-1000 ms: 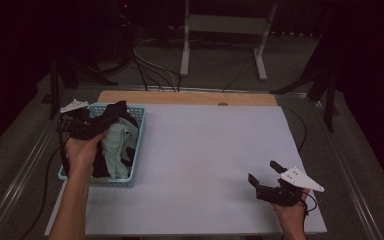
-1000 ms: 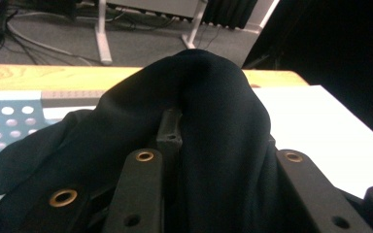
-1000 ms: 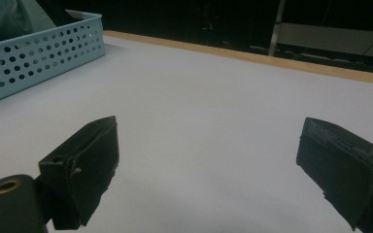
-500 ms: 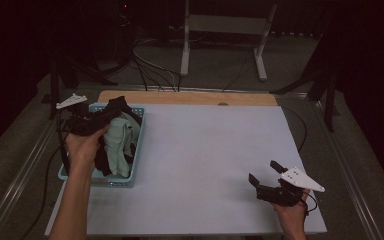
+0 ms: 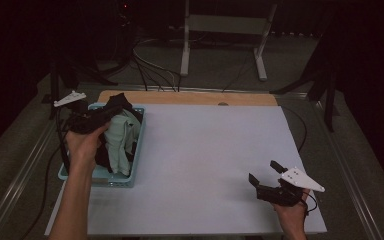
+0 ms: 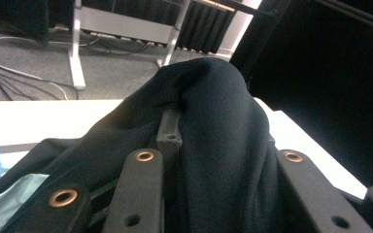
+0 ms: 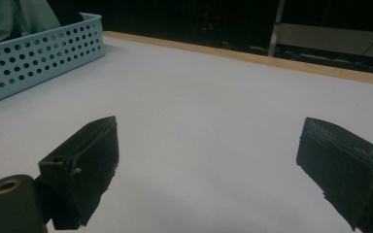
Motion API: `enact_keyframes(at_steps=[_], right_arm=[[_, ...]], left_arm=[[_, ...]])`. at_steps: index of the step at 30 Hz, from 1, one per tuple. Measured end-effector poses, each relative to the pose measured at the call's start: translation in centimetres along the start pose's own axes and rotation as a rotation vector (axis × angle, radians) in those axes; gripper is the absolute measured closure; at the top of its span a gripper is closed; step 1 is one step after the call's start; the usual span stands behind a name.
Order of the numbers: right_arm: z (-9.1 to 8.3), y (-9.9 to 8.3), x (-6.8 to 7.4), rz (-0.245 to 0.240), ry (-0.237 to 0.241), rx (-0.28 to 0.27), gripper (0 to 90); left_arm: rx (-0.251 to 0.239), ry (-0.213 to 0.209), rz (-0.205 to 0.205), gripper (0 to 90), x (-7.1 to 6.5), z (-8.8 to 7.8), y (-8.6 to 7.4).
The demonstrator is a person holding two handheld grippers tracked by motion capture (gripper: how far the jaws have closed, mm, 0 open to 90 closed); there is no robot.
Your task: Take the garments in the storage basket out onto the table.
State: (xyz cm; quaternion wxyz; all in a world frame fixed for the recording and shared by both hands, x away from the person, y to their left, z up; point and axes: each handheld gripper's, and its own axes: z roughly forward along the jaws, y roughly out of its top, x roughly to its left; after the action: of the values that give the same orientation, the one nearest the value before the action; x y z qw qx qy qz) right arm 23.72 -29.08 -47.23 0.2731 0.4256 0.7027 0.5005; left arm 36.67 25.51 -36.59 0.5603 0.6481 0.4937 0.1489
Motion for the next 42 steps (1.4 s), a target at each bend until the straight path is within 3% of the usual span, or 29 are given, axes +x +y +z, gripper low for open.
enact_keyframes(at_steps=[19, 42], right_arm=[[0.0, 0.0, 0.0, 0.002, 0.000, 0.001, 7.9], [0.1, 0.0, -0.1, 0.001, 0.002, 0.002, 7.9]], left_arm=[[-0.039, -0.065, 0.010, 69.1, -1.4, 0.3, 0.8], [-0.051, -0.141, 0.015, 69.1, -3.4, 1.7, 1.7]])
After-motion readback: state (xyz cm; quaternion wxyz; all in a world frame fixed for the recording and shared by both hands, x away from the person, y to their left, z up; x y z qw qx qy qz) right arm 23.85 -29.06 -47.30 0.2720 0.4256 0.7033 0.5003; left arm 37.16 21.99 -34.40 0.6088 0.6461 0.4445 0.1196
